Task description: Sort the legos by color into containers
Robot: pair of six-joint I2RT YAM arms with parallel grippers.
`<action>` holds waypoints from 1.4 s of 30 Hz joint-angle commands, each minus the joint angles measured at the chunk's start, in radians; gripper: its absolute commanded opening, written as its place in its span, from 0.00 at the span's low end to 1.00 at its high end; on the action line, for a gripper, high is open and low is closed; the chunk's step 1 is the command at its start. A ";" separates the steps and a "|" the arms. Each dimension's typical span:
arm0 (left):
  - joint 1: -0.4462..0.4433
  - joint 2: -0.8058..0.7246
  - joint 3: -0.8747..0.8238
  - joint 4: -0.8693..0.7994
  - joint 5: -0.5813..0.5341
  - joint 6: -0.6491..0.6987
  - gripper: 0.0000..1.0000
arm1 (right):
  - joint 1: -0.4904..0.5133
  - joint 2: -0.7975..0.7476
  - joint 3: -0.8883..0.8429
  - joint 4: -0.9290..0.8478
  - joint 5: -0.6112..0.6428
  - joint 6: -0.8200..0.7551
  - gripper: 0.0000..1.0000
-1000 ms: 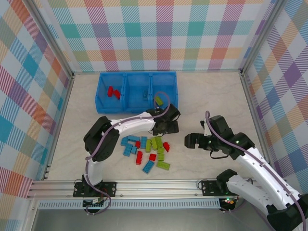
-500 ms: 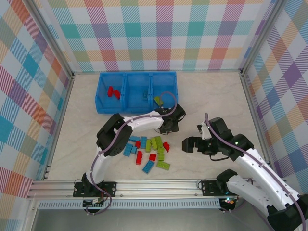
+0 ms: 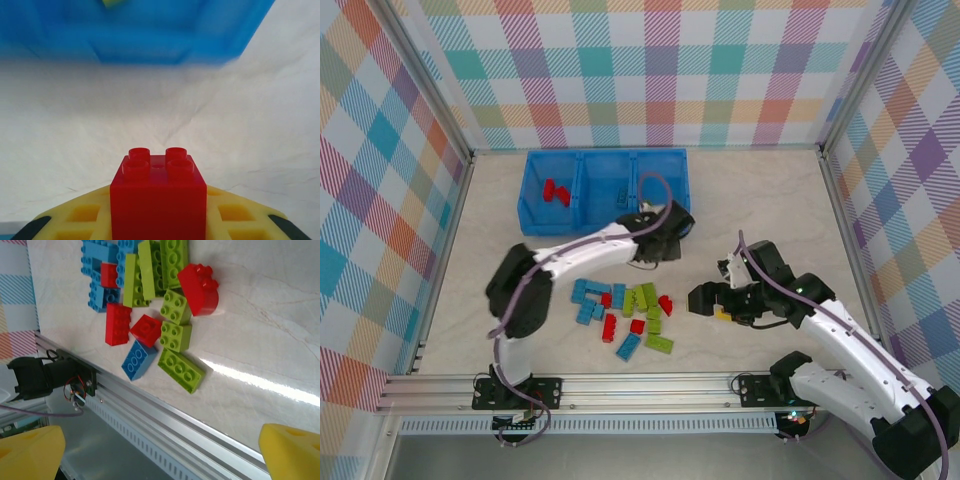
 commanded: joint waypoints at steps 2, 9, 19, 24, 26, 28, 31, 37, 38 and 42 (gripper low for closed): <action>0.157 -0.183 -0.024 -0.042 -0.134 0.131 0.24 | 0.002 -0.009 0.015 0.069 0.030 0.049 1.00; 0.448 -0.123 0.009 -0.029 -0.125 0.220 0.24 | 0.002 0.007 0.052 0.102 0.122 0.044 1.00; 0.644 0.069 0.133 -0.041 -0.079 0.240 0.29 | 0.002 0.044 0.091 0.309 0.274 0.007 1.00; 0.686 0.117 0.179 -0.062 -0.009 0.229 0.44 | 0.002 0.051 0.105 0.283 0.265 0.010 1.00; 0.686 0.105 0.184 -0.063 0.003 0.230 0.50 | 0.002 0.043 0.104 0.275 0.266 0.013 1.00; 0.685 0.074 0.177 -0.060 0.005 0.226 0.56 | 0.002 0.042 0.106 0.266 0.268 0.015 1.00; 0.686 -0.015 0.148 -0.061 0.003 0.227 0.59 | 0.003 0.061 0.119 0.254 0.267 0.016 1.00; 0.652 -0.379 -0.036 0.003 0.126 0.333 0.60 | 0.072 0.209 0.221 0.231 0.295 -0.056 0.97; 0.630 -0.448 -0.075 0.014 0.160 0.390 0.59 | 0.104 0.256 0.253 0.223 0.316 -0.090 0.97; 0.513 -0.683 -0.202 -0.039 0.258 0.653 0.59 | 0.227 0.484 0.423 0.163 0.386 -0.184 0.96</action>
